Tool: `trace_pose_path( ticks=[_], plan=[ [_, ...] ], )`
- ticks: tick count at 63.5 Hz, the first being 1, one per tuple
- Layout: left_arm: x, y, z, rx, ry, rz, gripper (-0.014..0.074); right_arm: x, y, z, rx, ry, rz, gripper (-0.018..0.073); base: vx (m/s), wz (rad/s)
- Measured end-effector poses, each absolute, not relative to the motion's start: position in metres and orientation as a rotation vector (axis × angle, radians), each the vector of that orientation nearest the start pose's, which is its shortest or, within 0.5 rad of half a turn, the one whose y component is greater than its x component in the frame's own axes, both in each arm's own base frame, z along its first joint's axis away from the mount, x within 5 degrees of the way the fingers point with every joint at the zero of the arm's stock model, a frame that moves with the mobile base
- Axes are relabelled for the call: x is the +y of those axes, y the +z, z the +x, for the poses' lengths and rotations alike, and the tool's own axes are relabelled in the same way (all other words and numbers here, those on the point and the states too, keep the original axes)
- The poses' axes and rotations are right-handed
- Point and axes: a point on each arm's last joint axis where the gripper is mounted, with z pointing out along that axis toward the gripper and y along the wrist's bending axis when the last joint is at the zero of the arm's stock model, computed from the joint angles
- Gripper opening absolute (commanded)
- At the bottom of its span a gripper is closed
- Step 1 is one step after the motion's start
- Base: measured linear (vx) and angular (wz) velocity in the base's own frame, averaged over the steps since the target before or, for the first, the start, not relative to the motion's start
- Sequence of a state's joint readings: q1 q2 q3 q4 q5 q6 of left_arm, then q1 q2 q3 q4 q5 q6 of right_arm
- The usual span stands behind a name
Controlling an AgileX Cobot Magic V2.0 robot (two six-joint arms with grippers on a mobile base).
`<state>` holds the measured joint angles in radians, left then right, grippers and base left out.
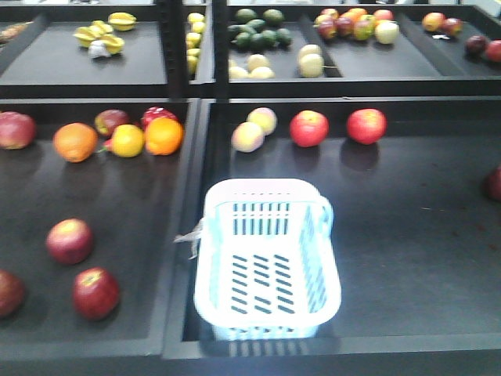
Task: Pick three apples into basket with both arms
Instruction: 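Turn the base and approach the light-blue basket on the fruit table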
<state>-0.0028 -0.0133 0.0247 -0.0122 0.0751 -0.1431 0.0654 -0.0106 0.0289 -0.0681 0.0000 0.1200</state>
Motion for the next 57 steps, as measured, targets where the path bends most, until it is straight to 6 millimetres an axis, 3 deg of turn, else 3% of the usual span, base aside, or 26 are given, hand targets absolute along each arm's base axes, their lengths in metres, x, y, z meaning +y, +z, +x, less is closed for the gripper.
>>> trace_pose_path(
  ticks=[57],
  plan=[
    [-0.0002, 0.1987, 0.0565, 1.567, -0.125, -0.119, -0.0006, 0.0037, 0.204, 0.0565, 1.503, 0.094, -0.01, -0.0009, 0.03, -0.08]
  ],
)
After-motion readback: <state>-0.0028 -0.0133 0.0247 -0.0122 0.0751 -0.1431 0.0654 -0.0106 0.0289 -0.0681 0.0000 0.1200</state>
